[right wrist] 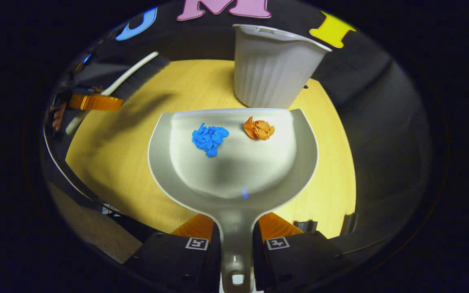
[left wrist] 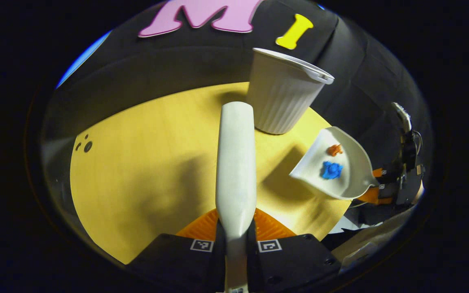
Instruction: Pick up the small broom and dustpan from the desktop, sweep the trash into the dustpan with the broom, and then empty the trash into the garbage bin.
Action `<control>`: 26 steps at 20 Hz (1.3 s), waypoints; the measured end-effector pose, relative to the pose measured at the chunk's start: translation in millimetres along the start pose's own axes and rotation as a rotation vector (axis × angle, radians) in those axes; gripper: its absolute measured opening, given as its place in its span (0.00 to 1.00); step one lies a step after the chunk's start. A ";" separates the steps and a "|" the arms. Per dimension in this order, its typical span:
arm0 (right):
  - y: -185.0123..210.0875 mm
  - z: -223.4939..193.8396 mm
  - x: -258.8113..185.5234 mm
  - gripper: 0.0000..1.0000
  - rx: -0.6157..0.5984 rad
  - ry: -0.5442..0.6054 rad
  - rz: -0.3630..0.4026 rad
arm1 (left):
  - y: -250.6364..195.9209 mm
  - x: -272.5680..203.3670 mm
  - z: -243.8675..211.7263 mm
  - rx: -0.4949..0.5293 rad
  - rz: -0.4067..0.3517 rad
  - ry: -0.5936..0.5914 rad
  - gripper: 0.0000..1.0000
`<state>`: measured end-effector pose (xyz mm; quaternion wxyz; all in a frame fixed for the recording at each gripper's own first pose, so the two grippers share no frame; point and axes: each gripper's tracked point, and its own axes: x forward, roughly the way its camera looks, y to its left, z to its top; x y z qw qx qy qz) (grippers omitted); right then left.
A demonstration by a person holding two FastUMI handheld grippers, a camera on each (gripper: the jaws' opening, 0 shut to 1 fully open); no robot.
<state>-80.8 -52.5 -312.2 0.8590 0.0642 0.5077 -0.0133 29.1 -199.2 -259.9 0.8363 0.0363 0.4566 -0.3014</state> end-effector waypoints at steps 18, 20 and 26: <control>-159.4 176.7 -110.6 0.36 0.057 -0.088 -0.365 | 16.3 14.1 -40.1 -0.026 -0.045 0.057 0.25; -174.7 194.6 -100.1 0.36 0.000 -0.056 -0.398 | 20.6 14.9 -41.1 -0.037 -0.044 0.056 0.25; -196.6 238.7 -93.1 0.36 -0.235 0.050 -0.463 | 34.2 15.7 -46.9 -0.056 -0.036 0.058 0.25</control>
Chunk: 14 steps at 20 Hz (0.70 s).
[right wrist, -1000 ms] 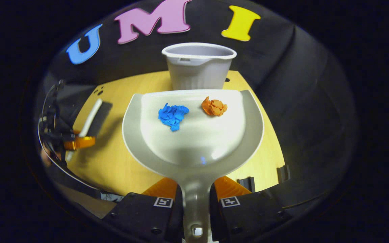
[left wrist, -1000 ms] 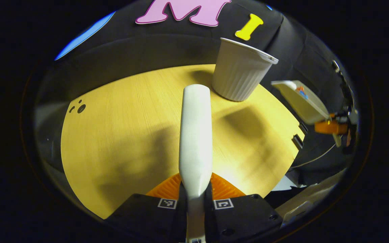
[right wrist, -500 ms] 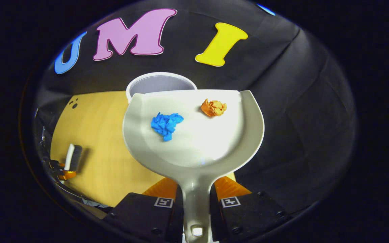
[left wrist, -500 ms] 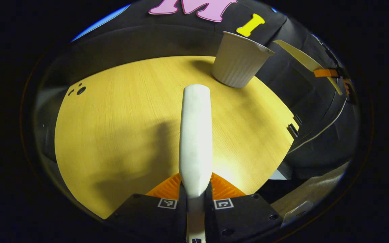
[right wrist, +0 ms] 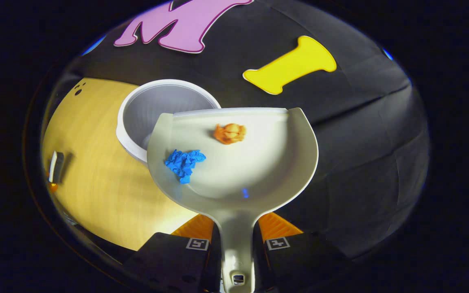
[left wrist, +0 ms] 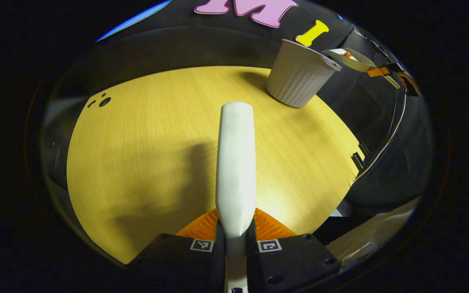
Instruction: Pick up the small broom and dustpan from the desktop, sweep the trash into the dustpan with the broom, and then empty the trash into the garbage bin.
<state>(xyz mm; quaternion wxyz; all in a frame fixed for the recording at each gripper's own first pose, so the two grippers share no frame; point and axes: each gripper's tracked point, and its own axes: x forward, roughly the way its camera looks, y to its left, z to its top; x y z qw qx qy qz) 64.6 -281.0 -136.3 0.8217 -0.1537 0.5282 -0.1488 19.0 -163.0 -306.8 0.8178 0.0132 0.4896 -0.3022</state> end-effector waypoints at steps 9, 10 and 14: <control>-34.8 12.1 -18.1 0.36 -0.389 0.134 -0.006 | 6.3 1.5 -6.2 -0.057 0.014 0.007 0.24; -39.7 14.1 -19.4 0.36 -0.414 0.145 -0.006 | 7.4 1.2 -7.8 -0.069 0.018 0.006 0.25; -32.3 18.7 -12.4 0.36 -0.445 0.176 0.026 | 9.0 0.2 -13.8 -0.097 0.031 0.009 0.25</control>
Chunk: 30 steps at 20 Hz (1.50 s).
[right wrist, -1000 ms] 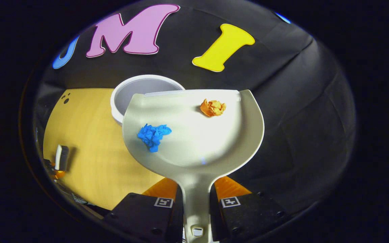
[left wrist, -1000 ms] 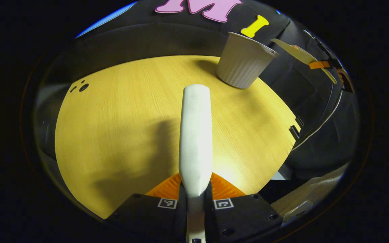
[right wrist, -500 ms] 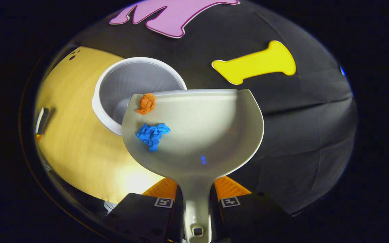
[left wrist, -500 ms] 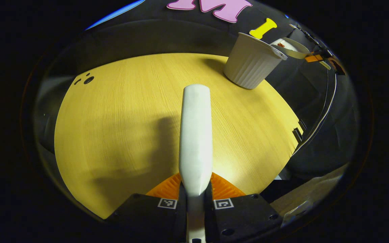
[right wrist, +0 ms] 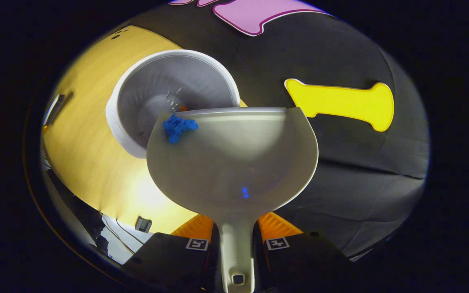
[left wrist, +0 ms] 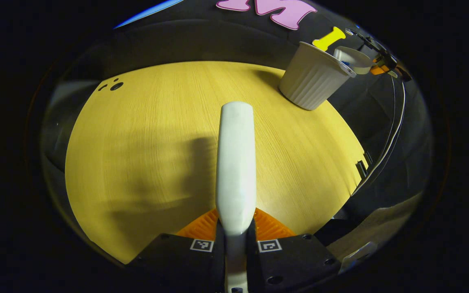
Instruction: Pick up the small broom and dustpan from the desktop, sweep the trash into the dustpan with the broom, and then empty the trash into the garbage bin.
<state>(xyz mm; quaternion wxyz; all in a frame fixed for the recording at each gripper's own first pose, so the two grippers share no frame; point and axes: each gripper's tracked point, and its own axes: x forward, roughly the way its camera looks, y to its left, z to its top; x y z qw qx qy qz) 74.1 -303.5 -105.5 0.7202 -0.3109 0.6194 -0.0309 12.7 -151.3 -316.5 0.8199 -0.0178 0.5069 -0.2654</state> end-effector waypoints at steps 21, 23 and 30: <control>56.1 -24.5 -63.8 0.36 0.461 -0.425 0.172 | -18.8 -14.3 7.2 0.012 0.093 -0.033 0.25; 75.6 -32.6 -77.3 0.41 0.481 -0.462 0.203 | -20.2 -15.6 8.9 0.015 0.106 -0.033 0.25; 196.6 -64.0 -87.6 0.36 0.484 -0.449 0.398 | -28.9 -13.3 15.8 0.034 0.147 -0.021 0.25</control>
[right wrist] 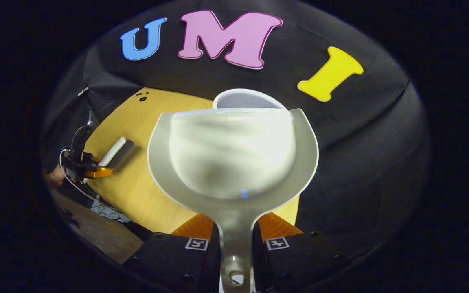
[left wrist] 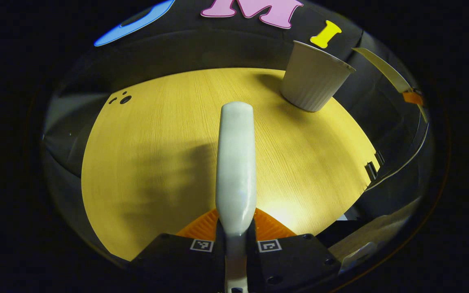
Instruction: Pick up the small broom and dustpan from the desktop, sweep the trash into the dustpan with the broom, and then empty the trash into the garbage bin.
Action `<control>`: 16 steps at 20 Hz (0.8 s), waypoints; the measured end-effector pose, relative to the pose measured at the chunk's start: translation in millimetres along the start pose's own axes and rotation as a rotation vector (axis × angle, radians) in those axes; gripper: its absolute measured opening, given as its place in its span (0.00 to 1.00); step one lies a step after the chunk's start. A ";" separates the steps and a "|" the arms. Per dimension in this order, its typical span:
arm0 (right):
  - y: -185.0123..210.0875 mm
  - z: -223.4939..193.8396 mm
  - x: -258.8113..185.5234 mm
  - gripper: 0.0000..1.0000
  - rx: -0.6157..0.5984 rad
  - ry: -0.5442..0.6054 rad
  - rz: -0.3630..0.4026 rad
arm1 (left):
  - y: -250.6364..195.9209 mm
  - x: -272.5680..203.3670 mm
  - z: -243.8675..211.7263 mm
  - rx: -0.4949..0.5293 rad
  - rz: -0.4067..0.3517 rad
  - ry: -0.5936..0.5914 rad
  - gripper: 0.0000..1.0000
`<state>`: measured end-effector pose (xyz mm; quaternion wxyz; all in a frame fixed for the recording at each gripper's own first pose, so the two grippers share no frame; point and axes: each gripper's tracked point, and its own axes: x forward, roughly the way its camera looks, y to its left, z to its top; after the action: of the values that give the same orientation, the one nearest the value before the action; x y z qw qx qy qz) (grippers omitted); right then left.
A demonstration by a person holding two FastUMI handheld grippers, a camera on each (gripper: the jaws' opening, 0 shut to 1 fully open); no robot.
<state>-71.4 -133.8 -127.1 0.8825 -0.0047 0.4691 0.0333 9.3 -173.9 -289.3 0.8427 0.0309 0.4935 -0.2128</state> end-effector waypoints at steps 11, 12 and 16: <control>120.4 -120.9 117.0 0.36 0.057 0.184 0.175 | 9.8 26.6 -12.3 0.028 0.092 0.084 0.25; 129.2 -125.6 130.8 0.36 0.062 0.191 0.179 | 11.1 29.9 -12.5 0.024 0.097 0.090 0.25; 140.5 -138.4 175.7 0.36 0.057 0.208 0.139 | 9.1 41.3 -14.4 0.023 0.110 0.111 0.25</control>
<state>-96.9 10.4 -346.9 0.8243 0.0496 0.5582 0.0802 18.5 -175.3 -333.0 0.8242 0.0793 0.5344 -0.1699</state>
